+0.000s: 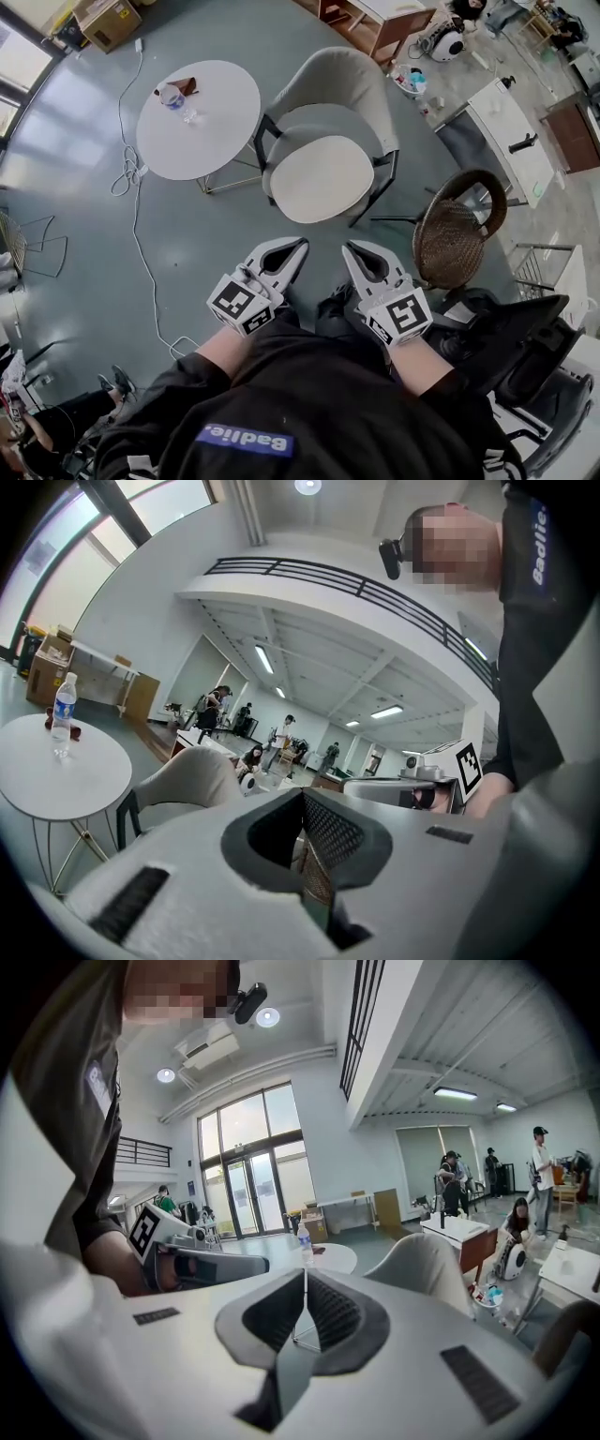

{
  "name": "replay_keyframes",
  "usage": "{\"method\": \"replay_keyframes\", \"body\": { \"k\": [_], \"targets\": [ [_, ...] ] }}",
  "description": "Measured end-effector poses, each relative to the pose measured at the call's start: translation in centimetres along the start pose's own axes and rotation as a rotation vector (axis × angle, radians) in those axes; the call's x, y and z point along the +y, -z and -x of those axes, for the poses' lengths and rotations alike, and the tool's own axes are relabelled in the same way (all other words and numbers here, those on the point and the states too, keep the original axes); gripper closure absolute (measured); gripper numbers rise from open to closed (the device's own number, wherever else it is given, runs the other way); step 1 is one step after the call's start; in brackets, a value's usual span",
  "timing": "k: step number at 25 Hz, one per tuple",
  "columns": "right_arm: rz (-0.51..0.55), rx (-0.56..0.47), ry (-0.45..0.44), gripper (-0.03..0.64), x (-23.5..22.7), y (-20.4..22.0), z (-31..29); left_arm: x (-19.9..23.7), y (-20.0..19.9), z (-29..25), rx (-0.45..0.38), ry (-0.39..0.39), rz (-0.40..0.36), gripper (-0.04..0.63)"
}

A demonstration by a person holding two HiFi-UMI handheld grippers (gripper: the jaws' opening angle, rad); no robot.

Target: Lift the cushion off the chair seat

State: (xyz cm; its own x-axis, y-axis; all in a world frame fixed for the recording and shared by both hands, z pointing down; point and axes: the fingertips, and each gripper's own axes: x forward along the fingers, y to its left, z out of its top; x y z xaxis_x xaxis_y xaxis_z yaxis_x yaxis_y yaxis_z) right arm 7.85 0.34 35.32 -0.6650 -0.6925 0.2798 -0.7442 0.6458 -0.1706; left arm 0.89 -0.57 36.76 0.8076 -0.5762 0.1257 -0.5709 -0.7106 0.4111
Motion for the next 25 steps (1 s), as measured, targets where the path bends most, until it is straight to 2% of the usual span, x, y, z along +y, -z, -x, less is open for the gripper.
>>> {"method": "replay_keyframes", "body": {
  "k": [9,25],
  "targets": [
    [0.008,0.065,-0.041,0.588,-2.7,3.6,-2.3,4.1,5.6,-1.2,0.035,-0.102,0.089,0.577],
    [0.03,0.143,-0.088,0.588,-2.5,9.4,-7.6,12.2,15.0,-1.9,0.072,-0.195,0.25,0.575]
  ]
}}
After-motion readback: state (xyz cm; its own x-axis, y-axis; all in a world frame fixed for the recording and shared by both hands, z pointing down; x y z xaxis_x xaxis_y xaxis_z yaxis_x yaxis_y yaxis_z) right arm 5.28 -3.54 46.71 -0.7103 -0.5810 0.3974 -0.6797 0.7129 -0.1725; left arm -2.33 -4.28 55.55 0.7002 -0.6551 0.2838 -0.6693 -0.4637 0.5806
